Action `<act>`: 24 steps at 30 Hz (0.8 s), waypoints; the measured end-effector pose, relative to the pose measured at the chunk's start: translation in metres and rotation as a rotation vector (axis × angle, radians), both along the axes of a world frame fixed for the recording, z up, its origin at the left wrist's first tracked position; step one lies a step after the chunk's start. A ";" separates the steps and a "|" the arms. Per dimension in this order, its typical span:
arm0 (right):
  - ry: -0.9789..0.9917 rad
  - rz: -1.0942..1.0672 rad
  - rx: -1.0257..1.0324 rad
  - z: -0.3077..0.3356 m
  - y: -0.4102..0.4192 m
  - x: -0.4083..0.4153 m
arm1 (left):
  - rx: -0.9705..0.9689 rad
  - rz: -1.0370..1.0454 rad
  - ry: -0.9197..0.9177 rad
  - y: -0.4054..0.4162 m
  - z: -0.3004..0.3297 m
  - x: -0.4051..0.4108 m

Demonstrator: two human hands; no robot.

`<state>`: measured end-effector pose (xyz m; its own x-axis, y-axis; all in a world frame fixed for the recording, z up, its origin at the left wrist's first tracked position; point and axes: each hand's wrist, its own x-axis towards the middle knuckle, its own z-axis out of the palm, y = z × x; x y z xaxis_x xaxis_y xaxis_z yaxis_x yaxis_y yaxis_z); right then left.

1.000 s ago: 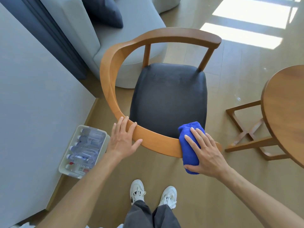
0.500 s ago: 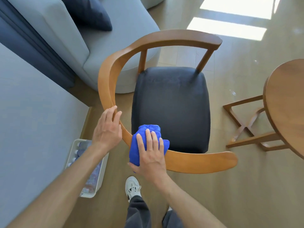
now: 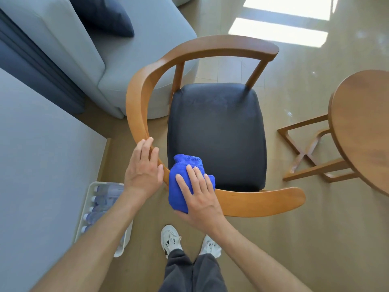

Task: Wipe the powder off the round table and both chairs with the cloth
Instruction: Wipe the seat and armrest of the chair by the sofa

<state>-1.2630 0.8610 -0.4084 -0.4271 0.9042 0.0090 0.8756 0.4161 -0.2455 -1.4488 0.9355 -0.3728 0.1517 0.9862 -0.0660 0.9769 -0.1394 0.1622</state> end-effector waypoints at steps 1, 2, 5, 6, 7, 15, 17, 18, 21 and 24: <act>0.007 0.031 0.001 0.002 -0.003 0.014 | -0.019 0.005 0.009 -0.002 0.000 0.003; 0.004 0.063 -0.001 0.004 -0.006 0.028 | -0.038 0.013 0.015 -0.004 0.000 0.005; -0.013 0.154 -0.020 0.010 -0.014 0.075 | -0.071 0.047 0.028 -0.007 -0.001 0.009; -0.011 0.174 -0.027 0.012 -0.016 0.095 | -0.071 0.057 0.032 -0.008 -0.002 0.010; -0.012 0.192 -0.031 0.014 -0.017 0.116 | -0.073 0.070 0.031 -0.008 -0.003 0.011; -0.099 0.125 -0.136 0.030 -0.012 0.282 | -0.112 0.215 -0.024 -0.011 -0.013 0.033; -0.073 0.076 -0.181 0.031 -0.010 0.300 | -0.129 0.229 -0.020 -0.011 -0.013 0.034; -0.058 0.061 -0.194 0.030 -0.009 0.305 | -0.137 0.234 -0.015 -0.011 -0.012 0.034; -0.052 0.046 -0.169 0.025 -0.011 0.304 | -0.159 0.253 0.001 -0.010 -0.006 0.035; -0.071 0.075 -0.084 0.018 -0.016 0.290 | -0.172 0.278 -0.017 -0.010 0.001 0.037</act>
<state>-0.9731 0.8452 -0.3903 -0.4902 0.8661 -0.0981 0.8593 0.4614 -0.2205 -1.4123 0.9252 -0.3722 -0.1189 0.9647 -0.2351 0.9708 0.1627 0.1764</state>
